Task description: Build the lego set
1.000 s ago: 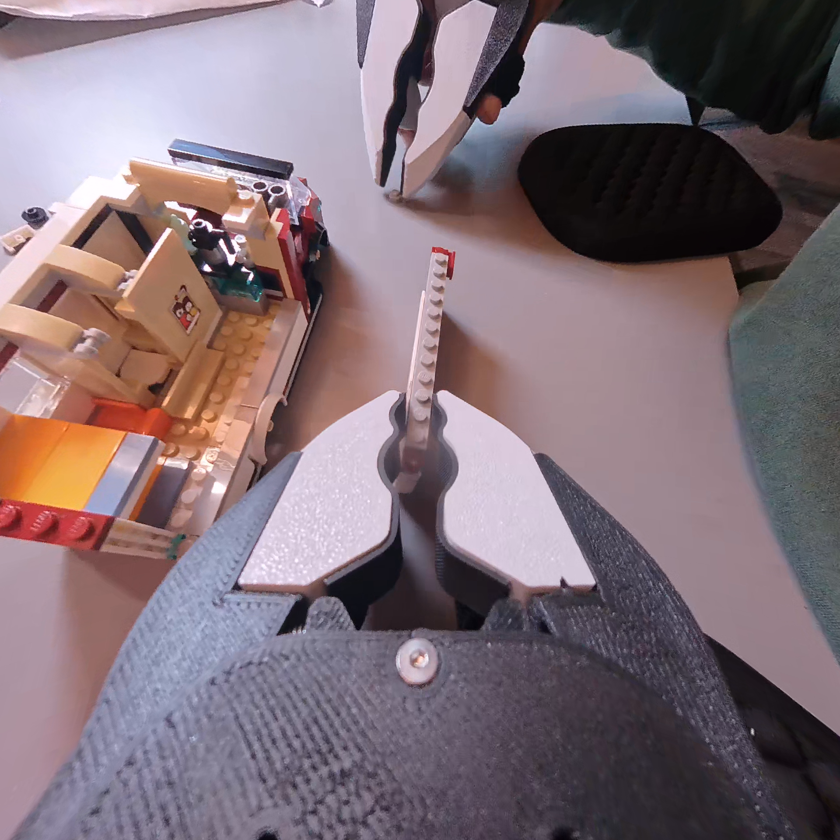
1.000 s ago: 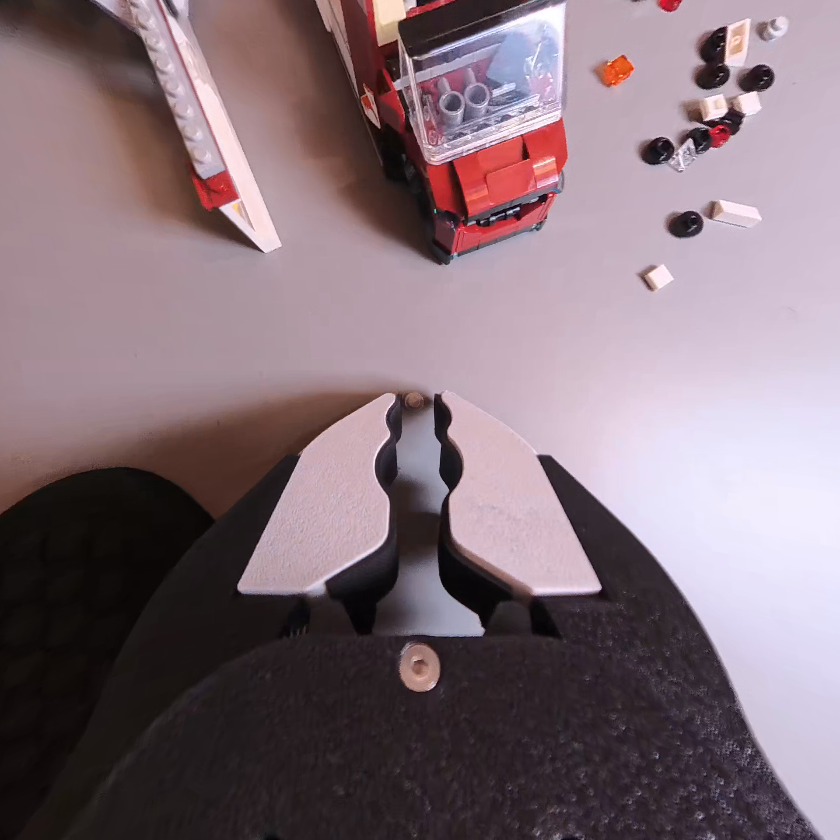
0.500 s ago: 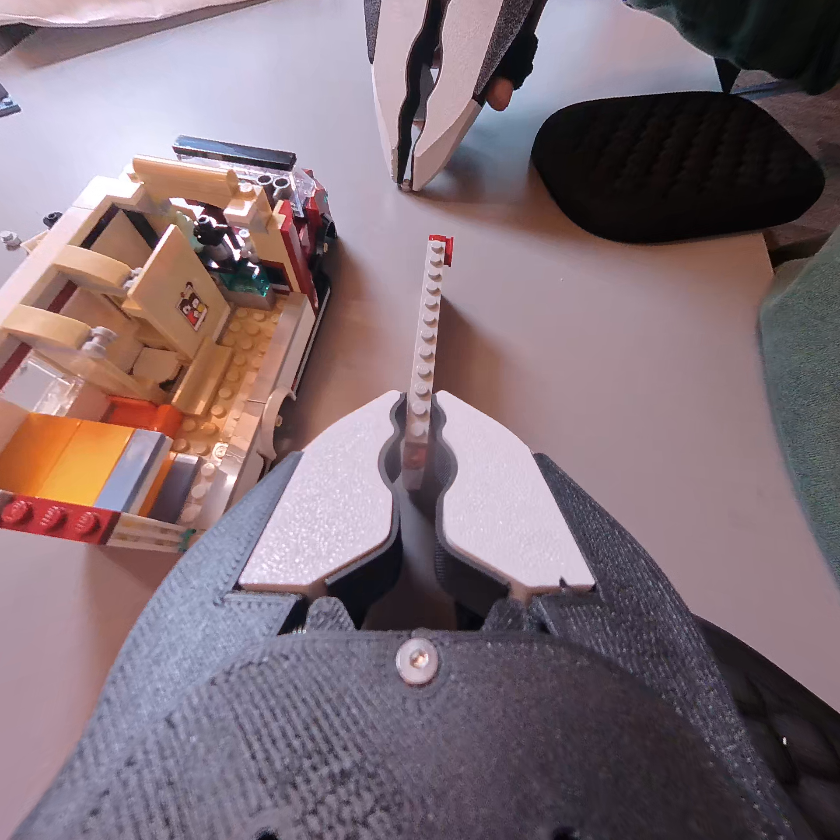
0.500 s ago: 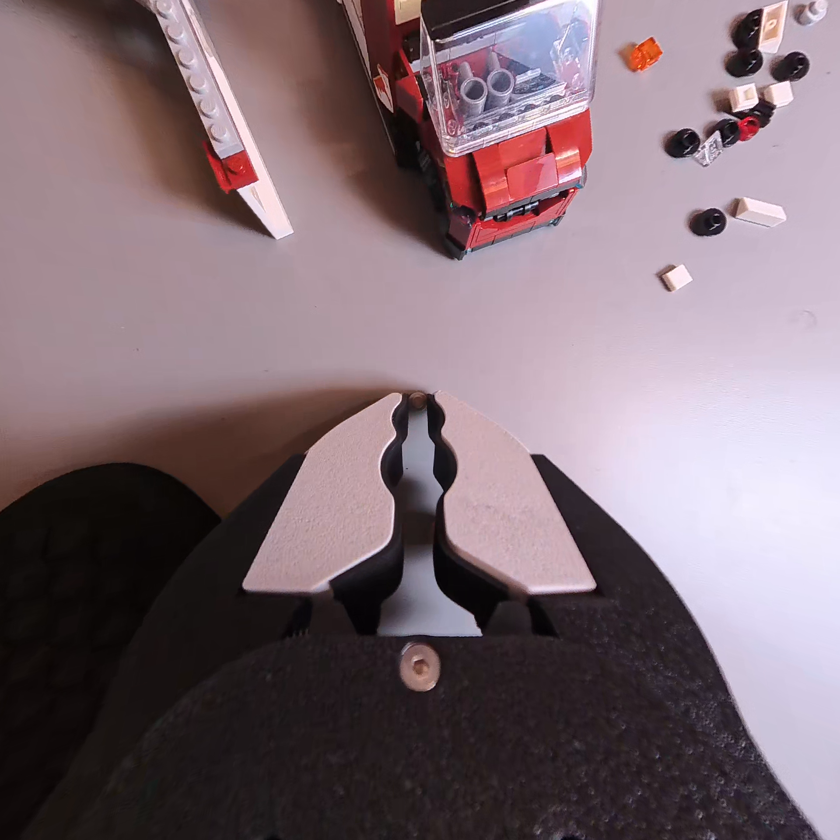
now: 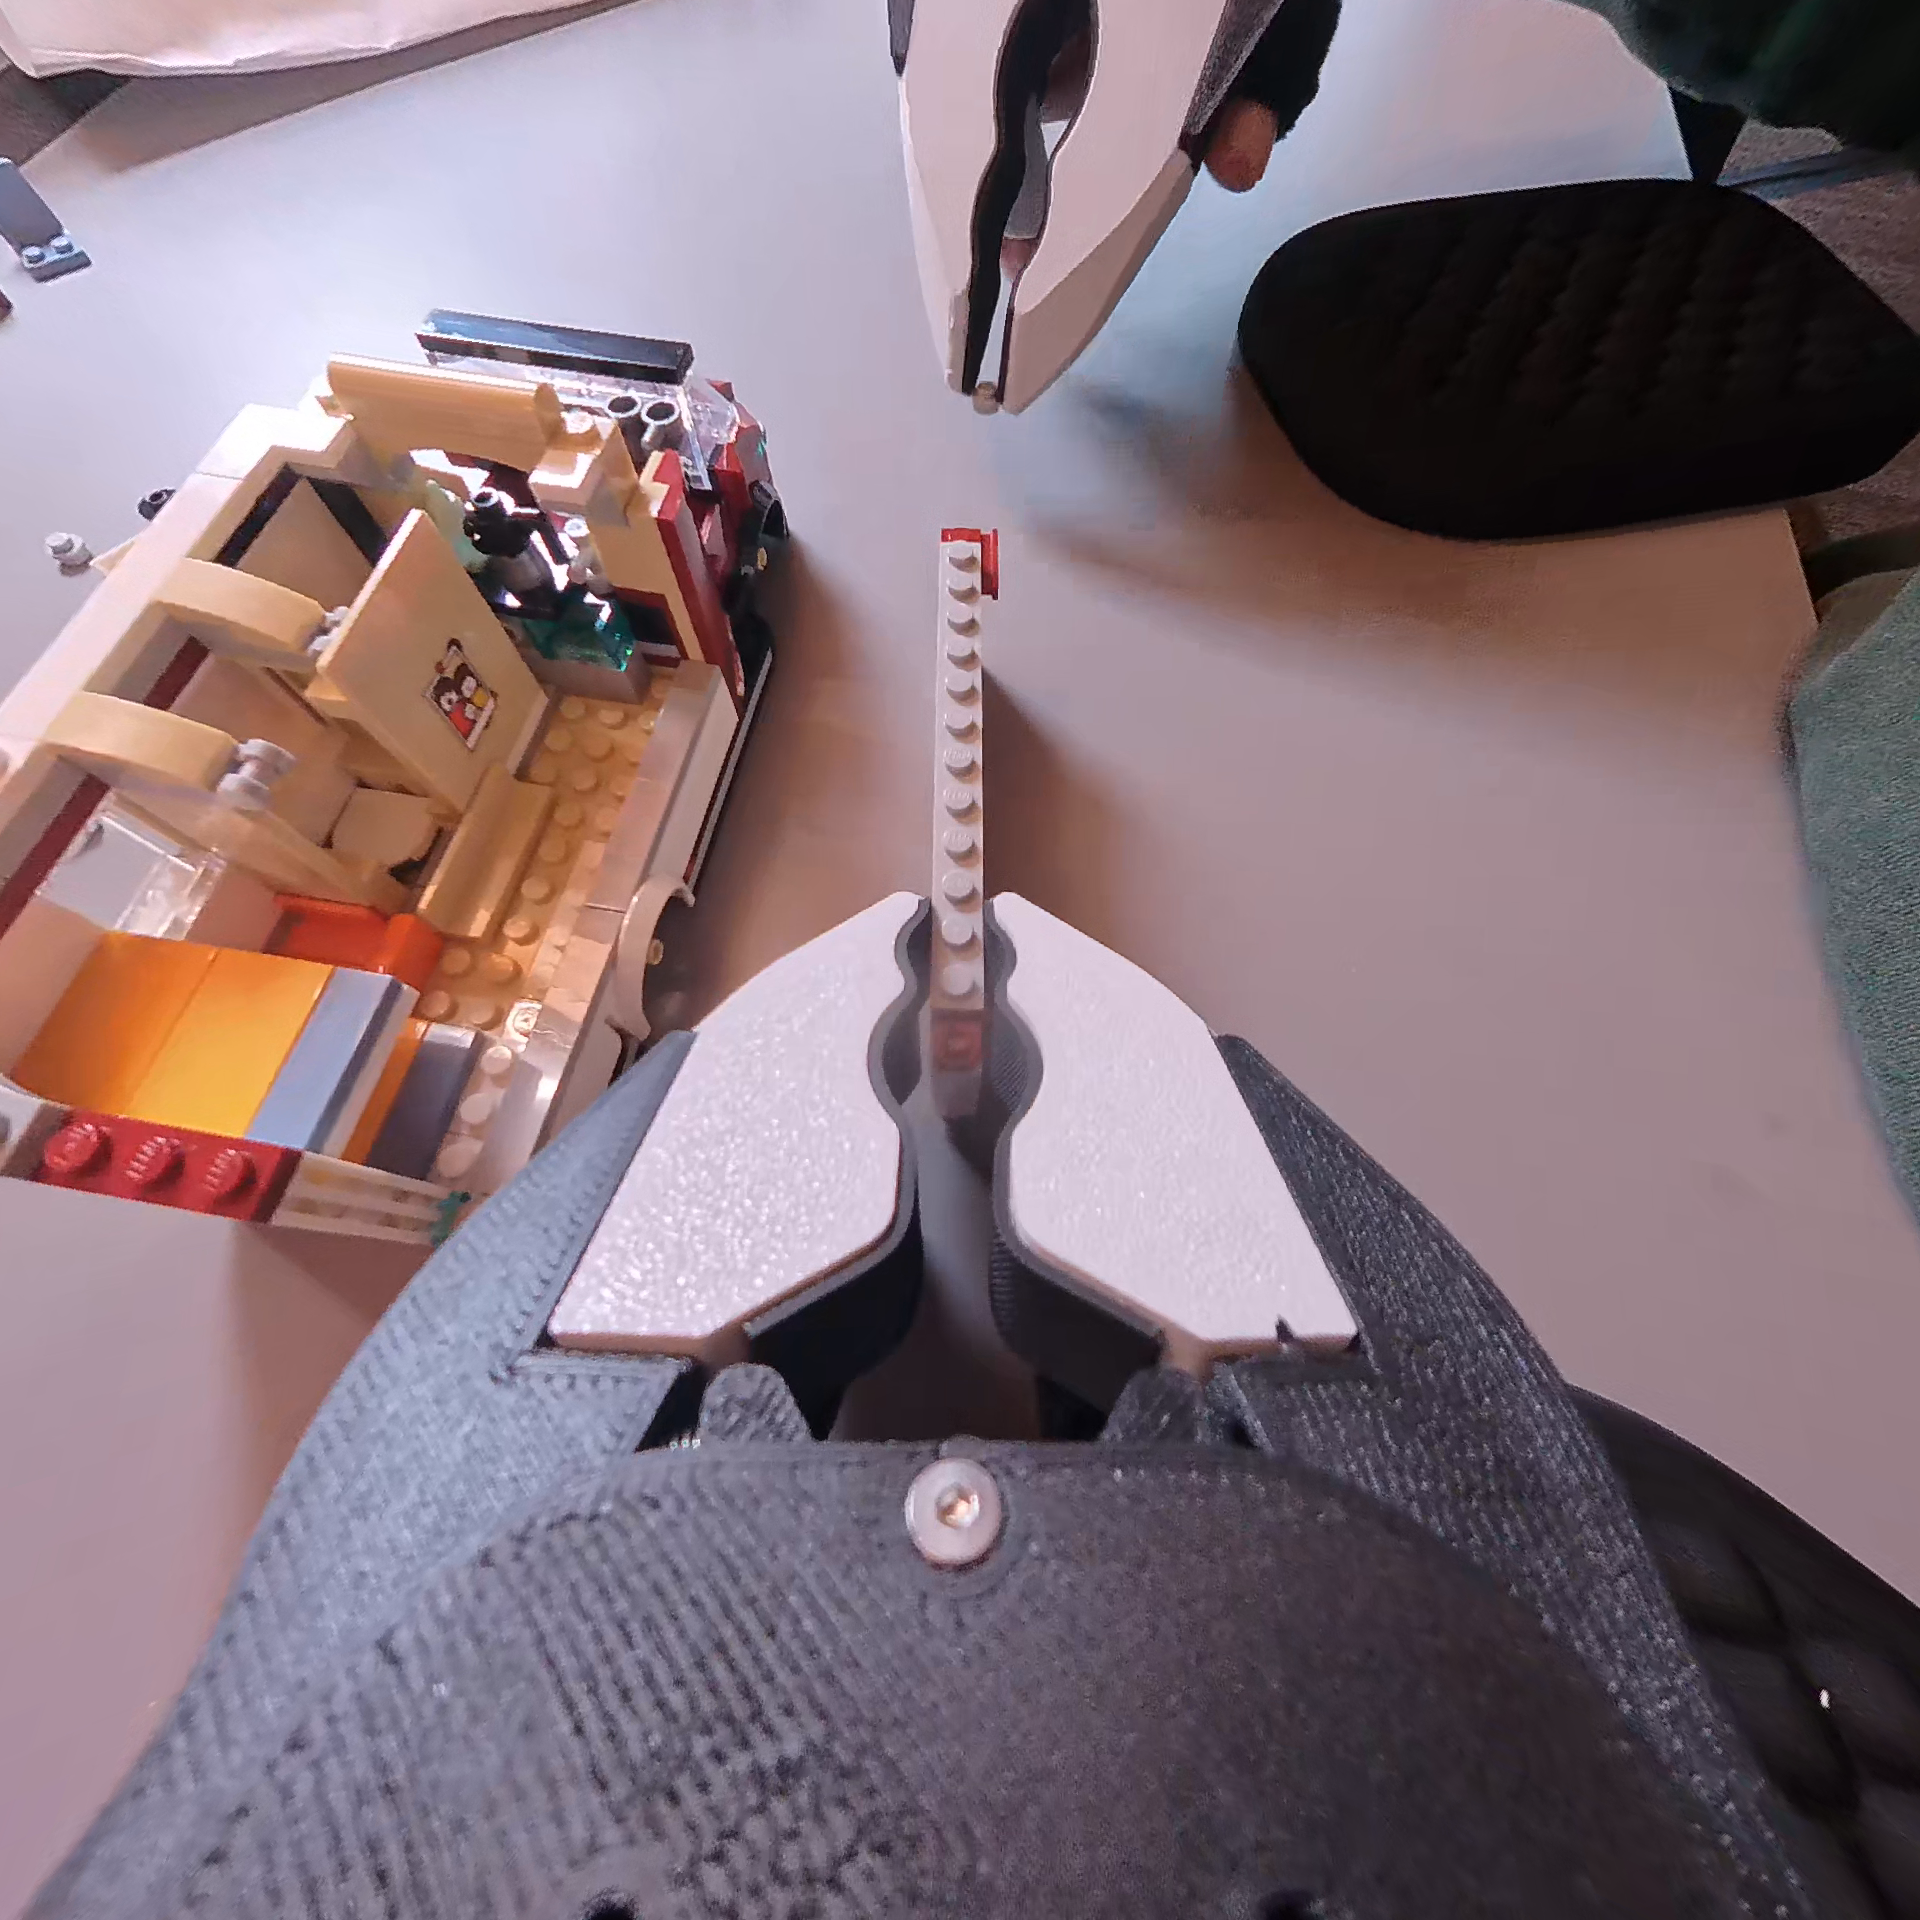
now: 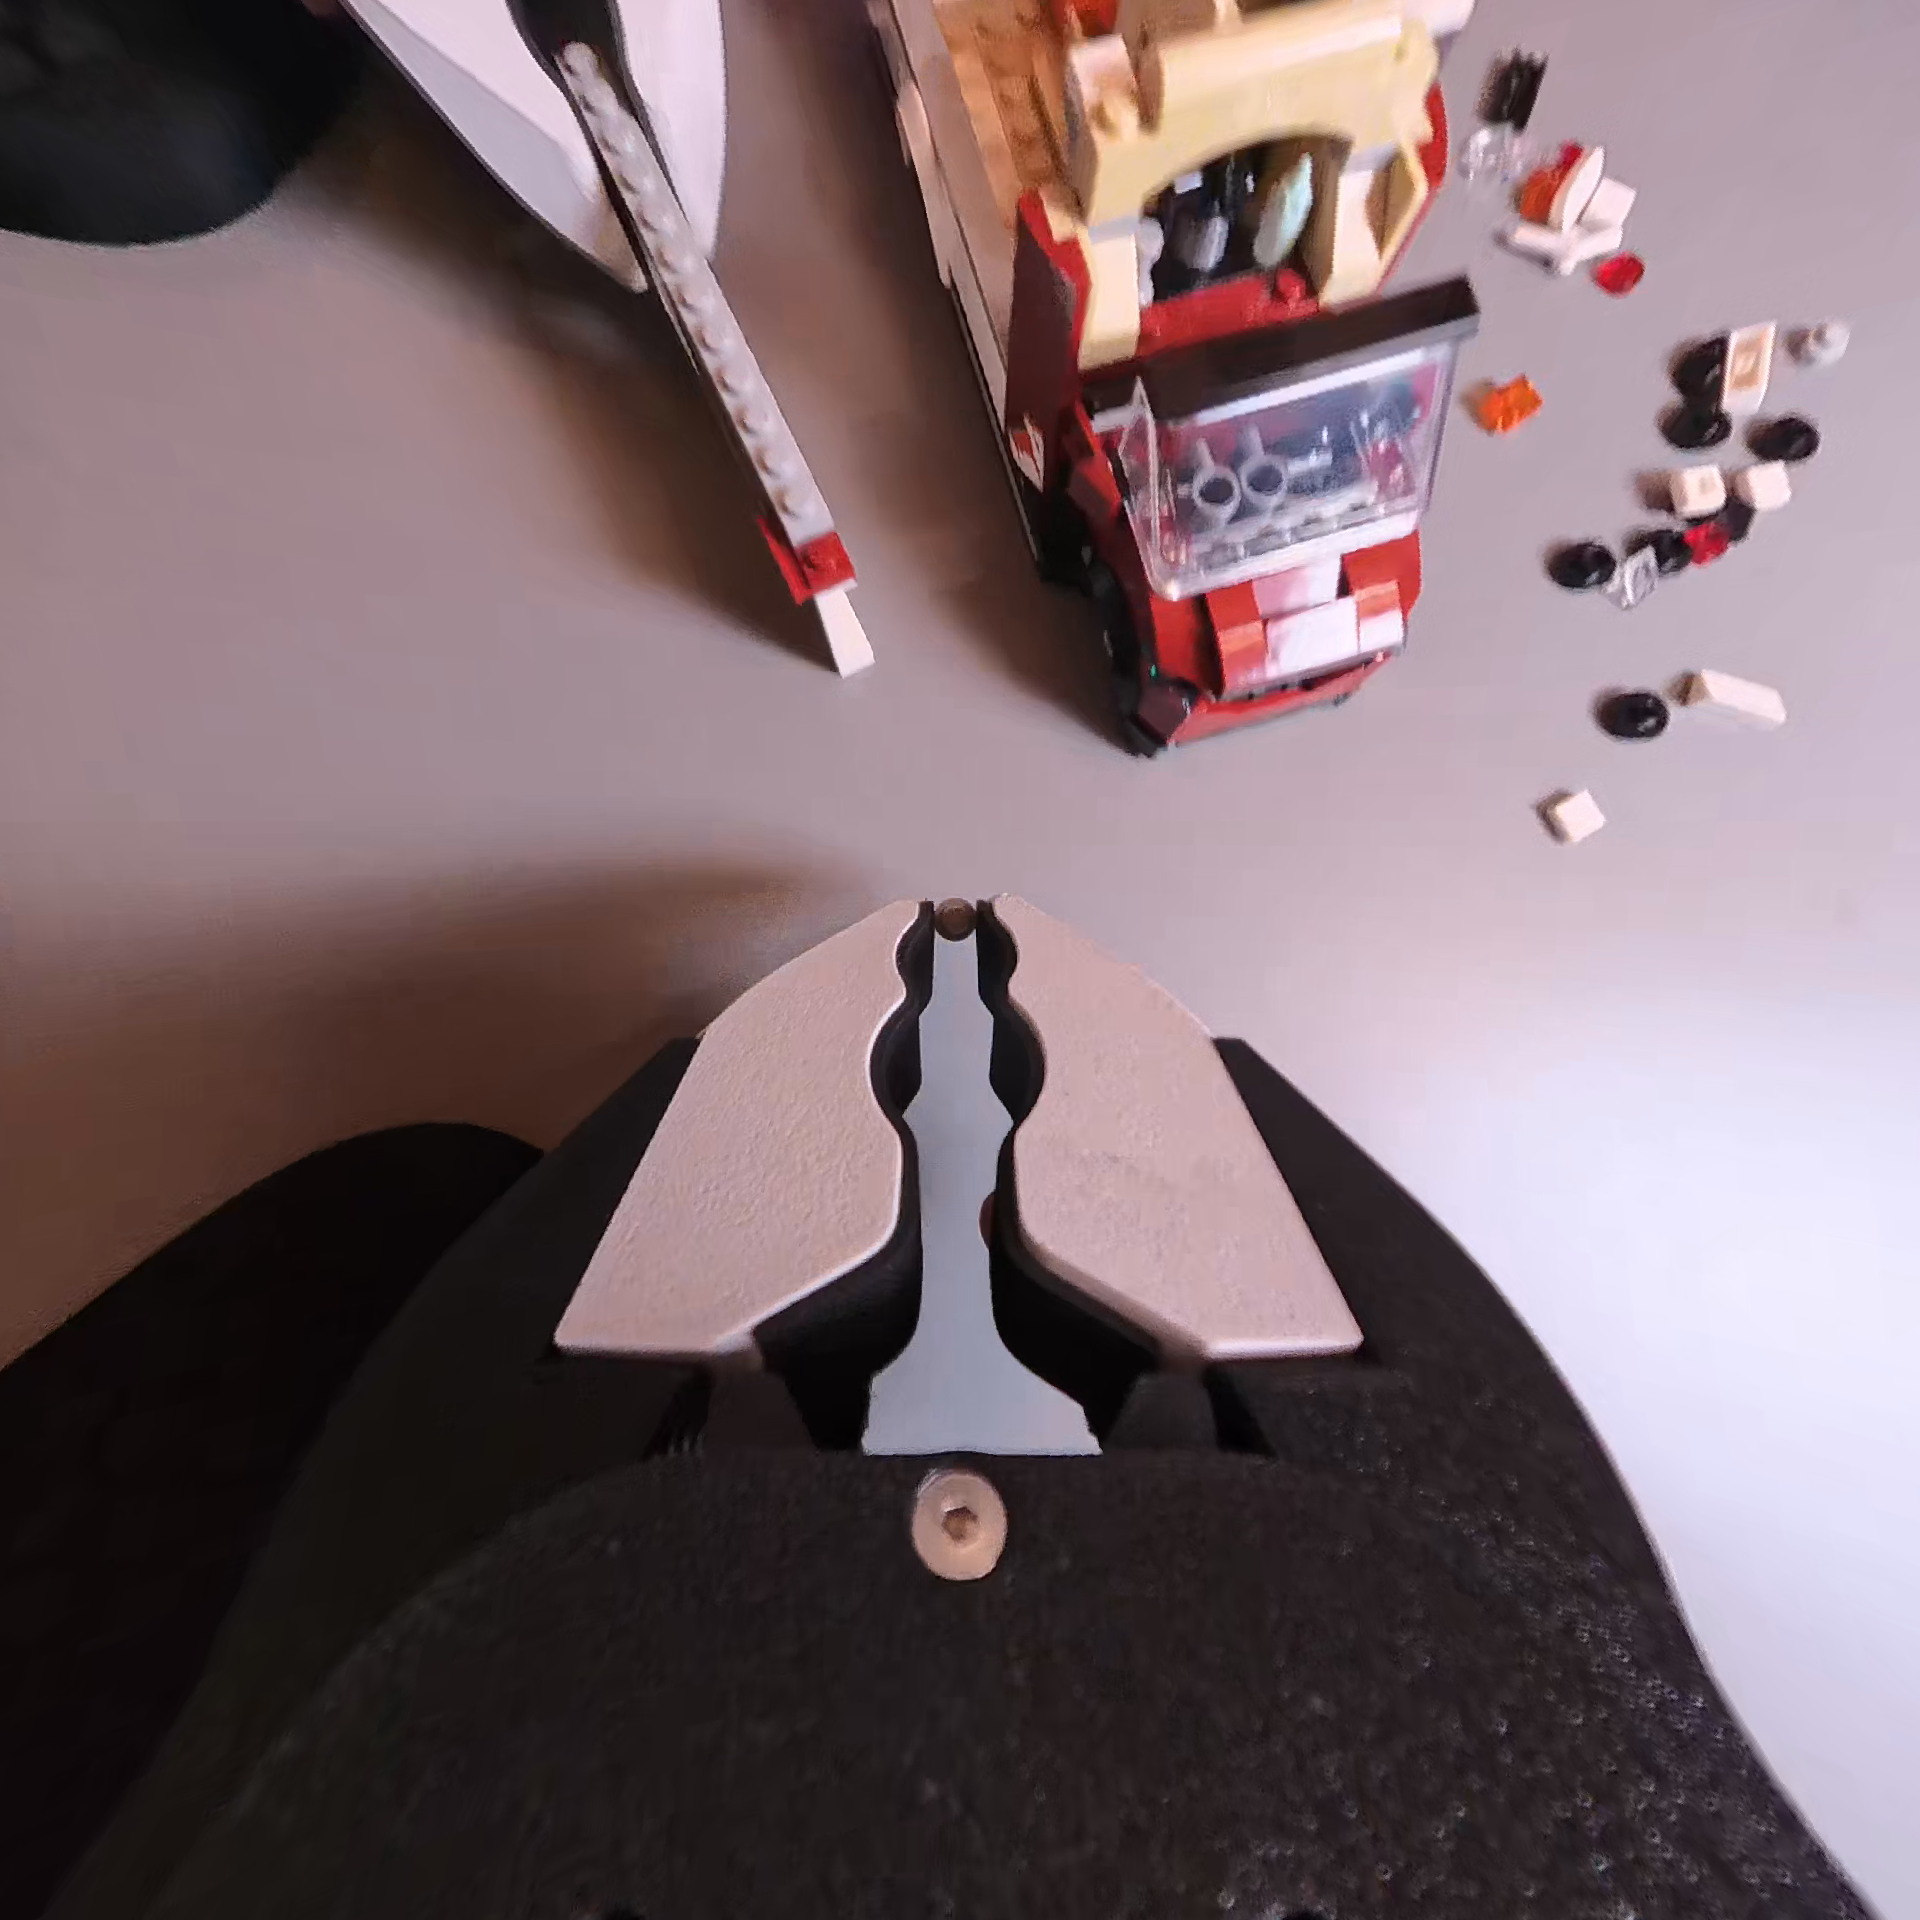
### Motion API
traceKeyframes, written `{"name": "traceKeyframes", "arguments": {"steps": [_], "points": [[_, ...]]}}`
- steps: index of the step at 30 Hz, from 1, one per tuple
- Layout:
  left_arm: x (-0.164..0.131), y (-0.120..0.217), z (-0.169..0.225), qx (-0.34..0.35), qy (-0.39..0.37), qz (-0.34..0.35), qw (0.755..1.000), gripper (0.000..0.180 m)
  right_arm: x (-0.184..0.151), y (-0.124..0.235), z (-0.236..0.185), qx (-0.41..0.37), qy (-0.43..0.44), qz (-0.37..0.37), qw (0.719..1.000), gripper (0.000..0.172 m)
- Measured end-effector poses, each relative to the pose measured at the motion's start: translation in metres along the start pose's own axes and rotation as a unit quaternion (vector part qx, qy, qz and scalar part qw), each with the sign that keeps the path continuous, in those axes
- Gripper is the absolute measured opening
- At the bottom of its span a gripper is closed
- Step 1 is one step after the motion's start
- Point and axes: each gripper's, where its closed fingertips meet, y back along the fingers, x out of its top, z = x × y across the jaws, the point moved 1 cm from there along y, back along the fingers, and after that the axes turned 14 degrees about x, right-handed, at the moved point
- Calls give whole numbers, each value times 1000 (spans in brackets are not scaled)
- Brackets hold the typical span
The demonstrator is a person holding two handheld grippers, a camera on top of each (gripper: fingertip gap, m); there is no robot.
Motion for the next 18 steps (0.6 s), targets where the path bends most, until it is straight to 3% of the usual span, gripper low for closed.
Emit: {"name": "traceKeyframes", "arguments": {"steps": [8,18], "points": [[0,0,0,-1,1,0,1000,8,49,0,-13,27,73,20,997,7],[0,0,1,-5,3,-1,1000,8,59,-25,-18,65,106,-14,992,7]]}}
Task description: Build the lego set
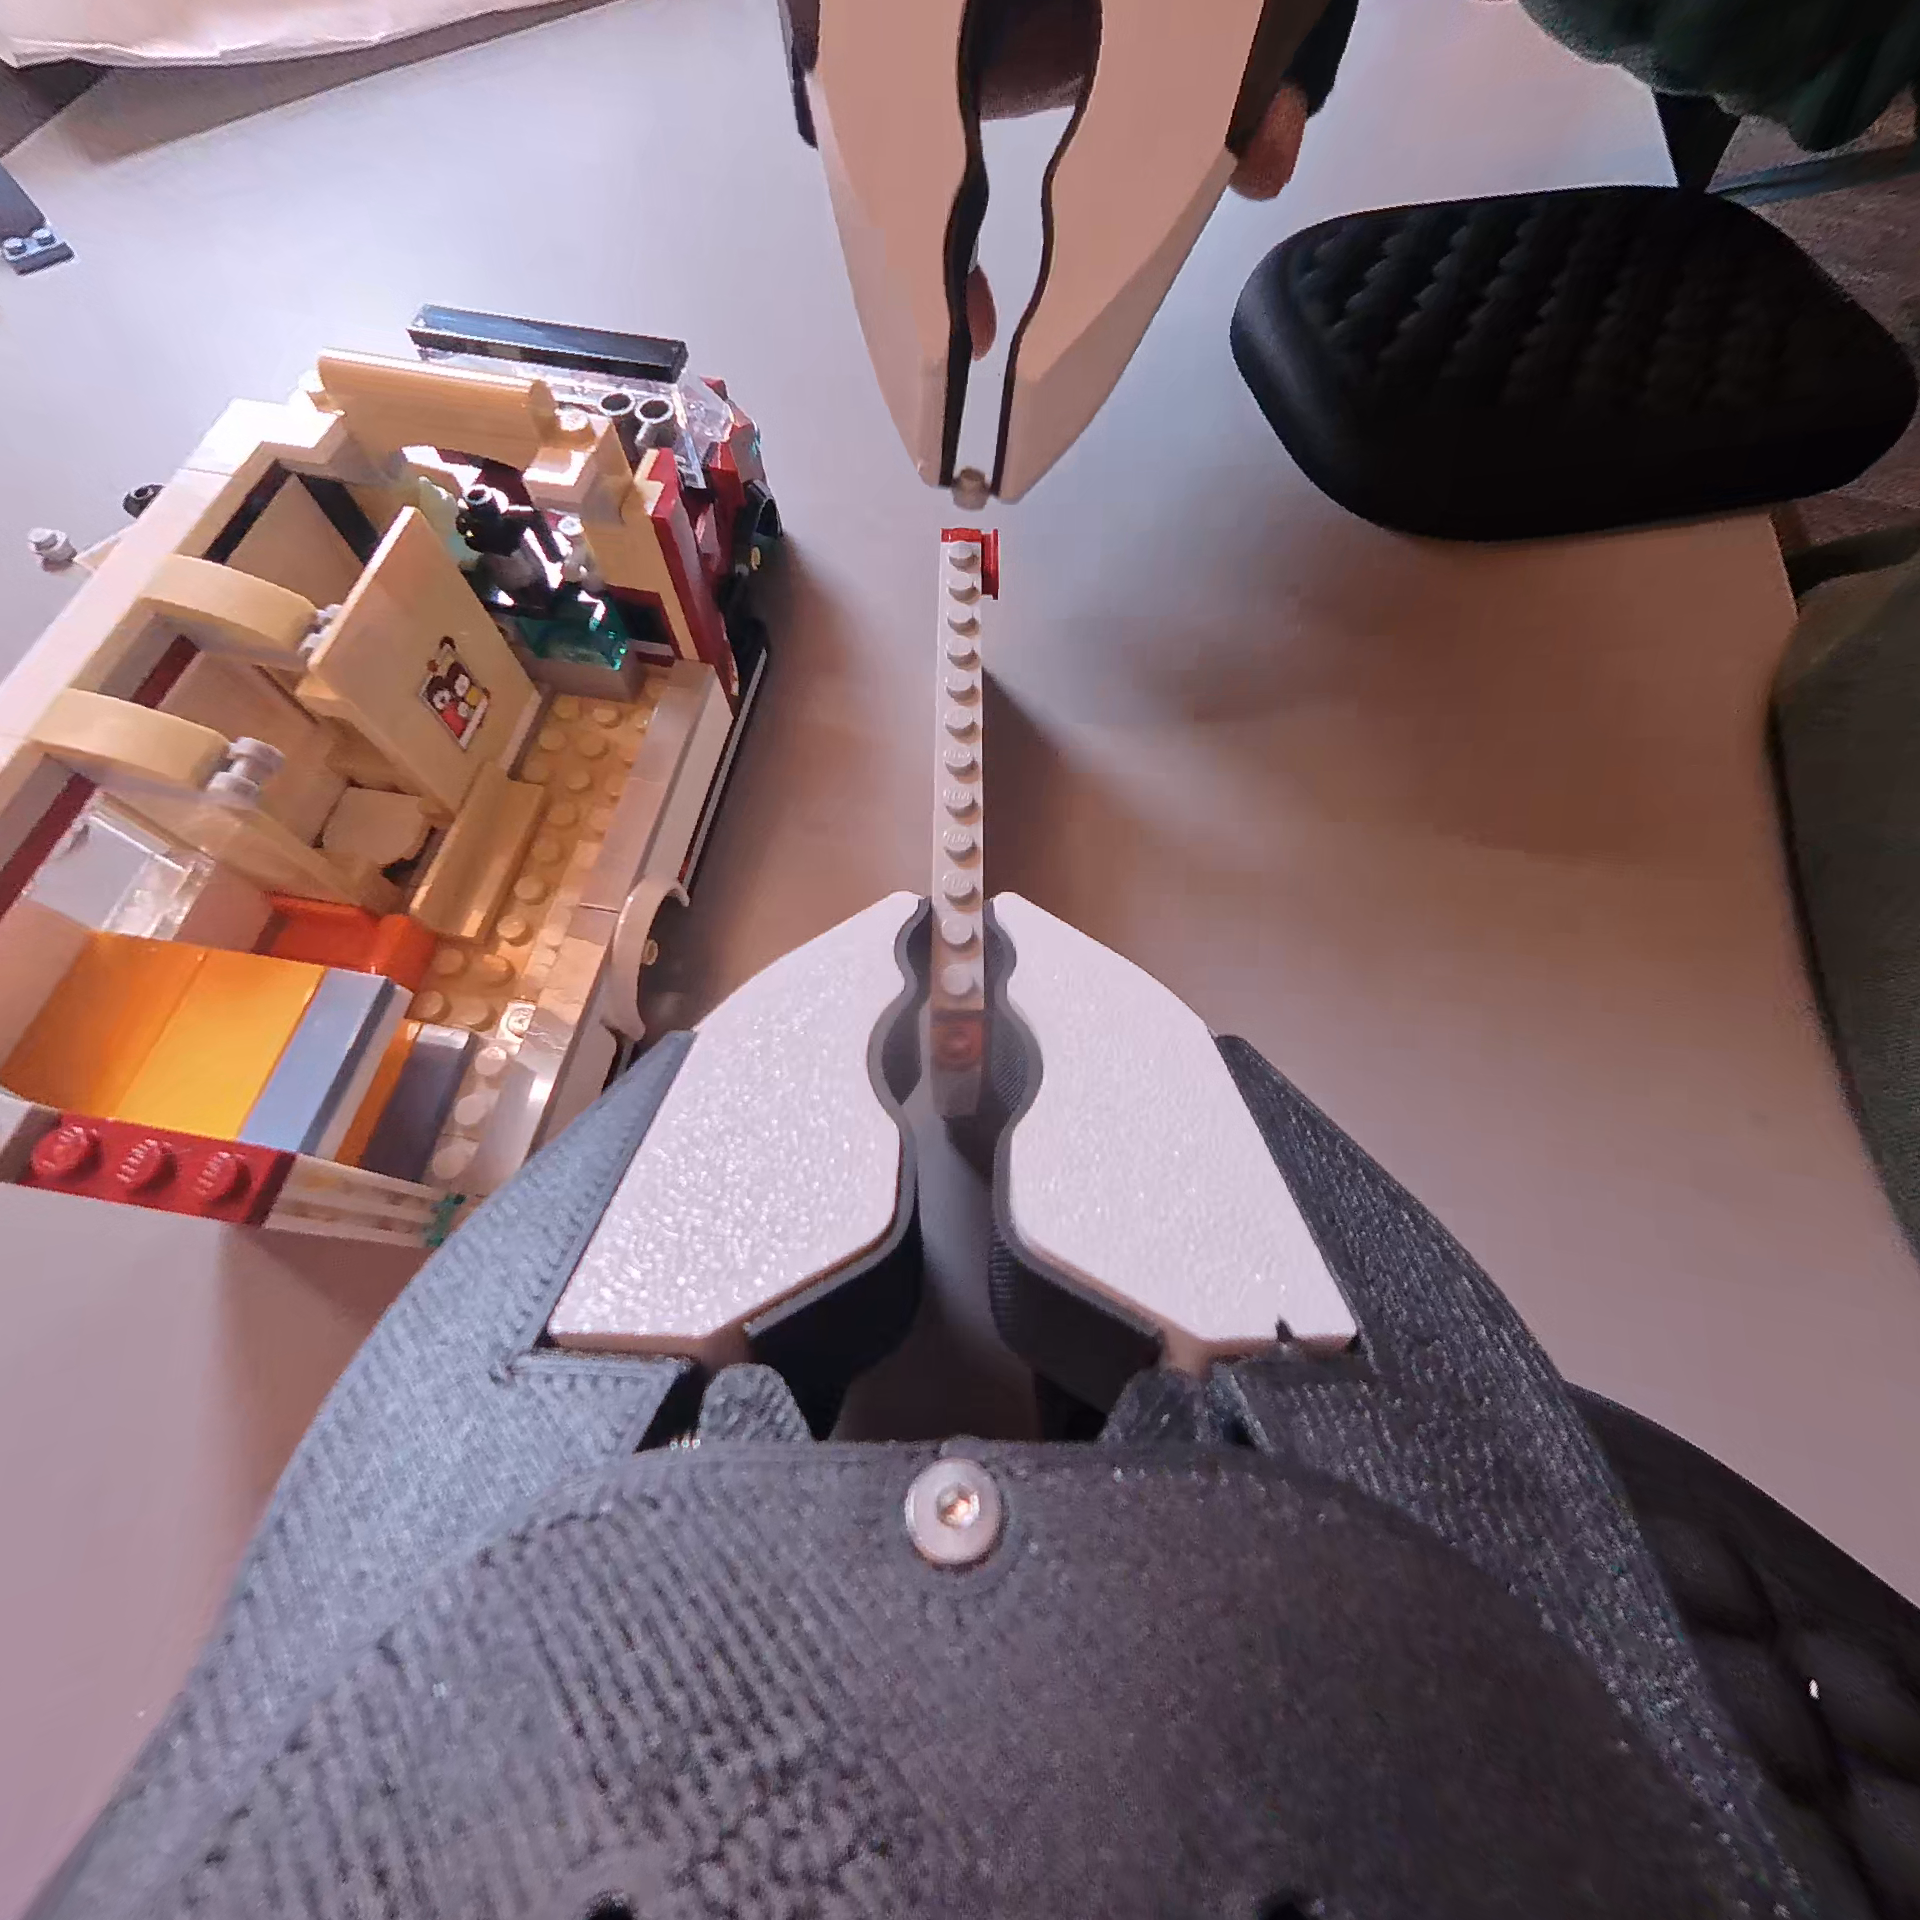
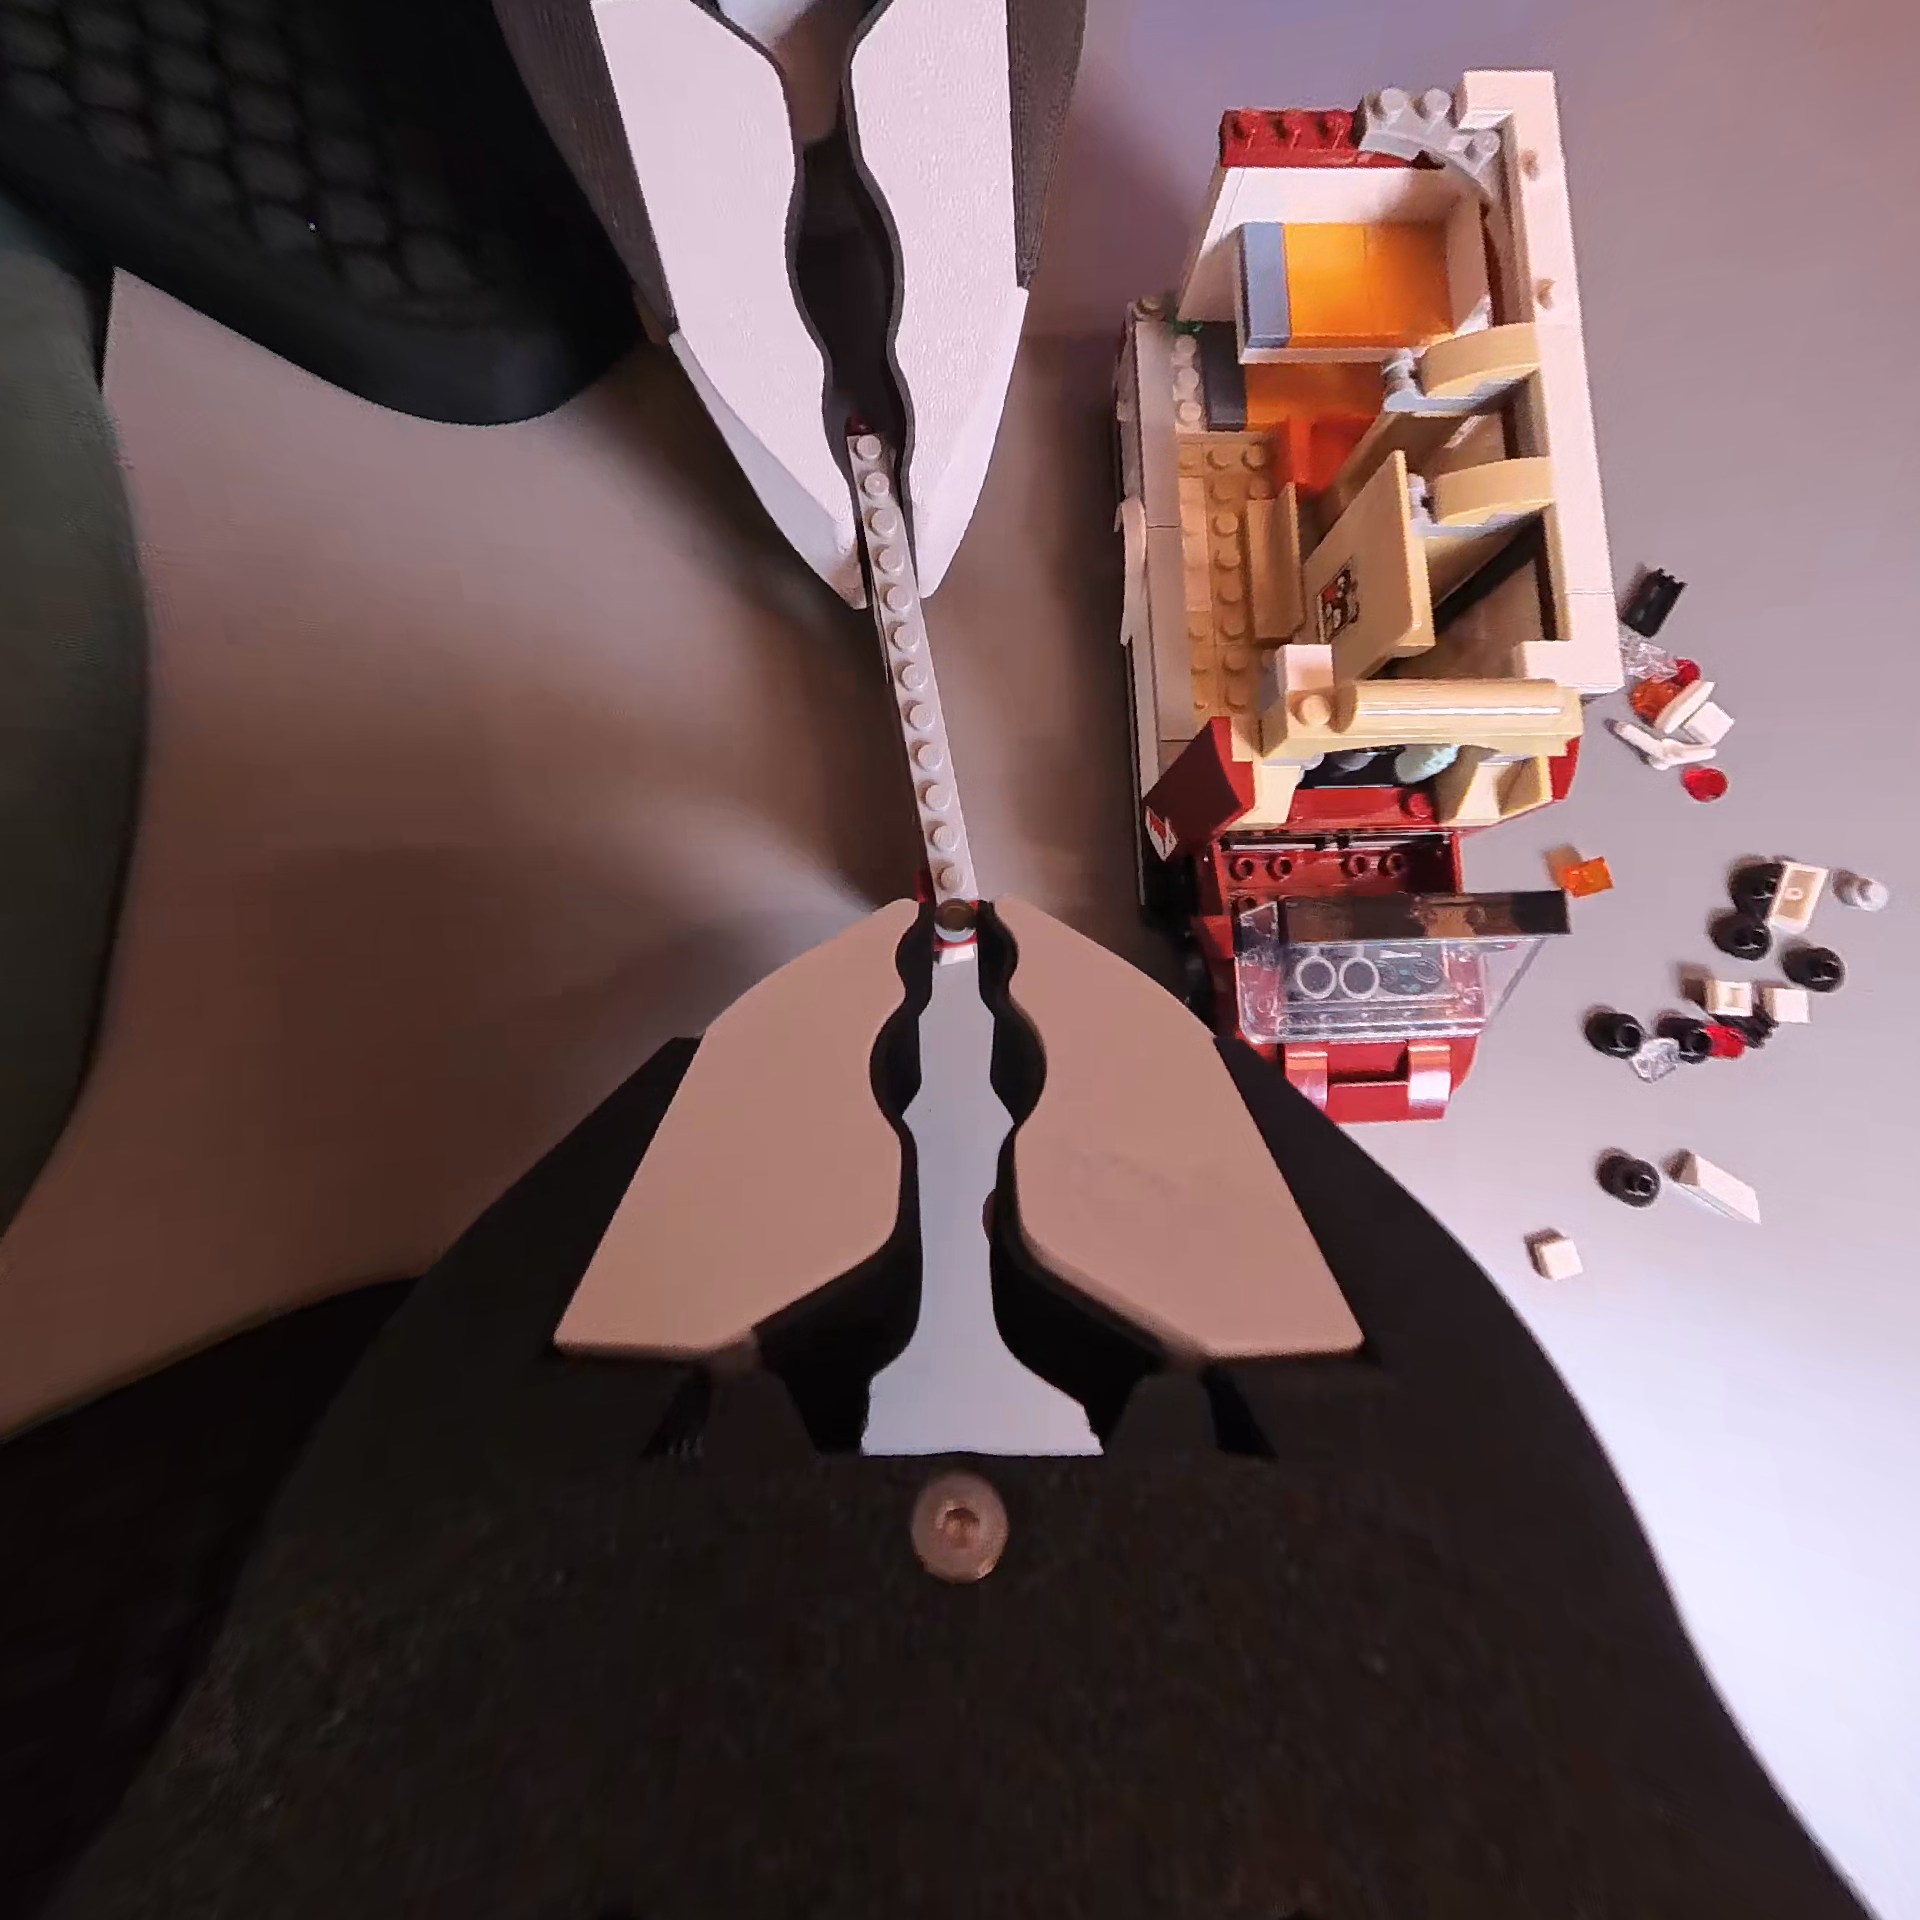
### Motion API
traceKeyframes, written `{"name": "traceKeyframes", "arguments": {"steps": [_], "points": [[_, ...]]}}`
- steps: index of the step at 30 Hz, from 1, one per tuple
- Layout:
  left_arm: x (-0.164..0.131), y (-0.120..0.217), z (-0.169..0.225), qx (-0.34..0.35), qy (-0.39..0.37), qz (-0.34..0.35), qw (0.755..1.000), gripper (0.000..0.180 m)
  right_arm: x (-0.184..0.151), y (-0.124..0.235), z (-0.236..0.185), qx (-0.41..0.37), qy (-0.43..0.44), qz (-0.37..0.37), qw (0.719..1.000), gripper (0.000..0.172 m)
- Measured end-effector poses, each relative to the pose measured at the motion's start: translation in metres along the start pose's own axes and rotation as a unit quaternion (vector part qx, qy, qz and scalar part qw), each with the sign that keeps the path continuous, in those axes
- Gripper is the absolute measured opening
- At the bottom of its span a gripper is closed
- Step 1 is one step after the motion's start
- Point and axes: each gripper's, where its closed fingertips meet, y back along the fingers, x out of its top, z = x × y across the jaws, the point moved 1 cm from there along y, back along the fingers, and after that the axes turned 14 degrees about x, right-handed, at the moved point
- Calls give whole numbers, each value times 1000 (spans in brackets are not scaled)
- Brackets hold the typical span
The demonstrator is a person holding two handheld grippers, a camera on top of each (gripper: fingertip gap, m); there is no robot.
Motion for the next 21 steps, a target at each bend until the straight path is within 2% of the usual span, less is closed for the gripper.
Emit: {"name": "traceKeyframes", "arguments": {"steps": [21], "points": [[0,0,0,-3,3,-1,1000,8,-5,-6,3,21,-14,-3,1000,10]]}}
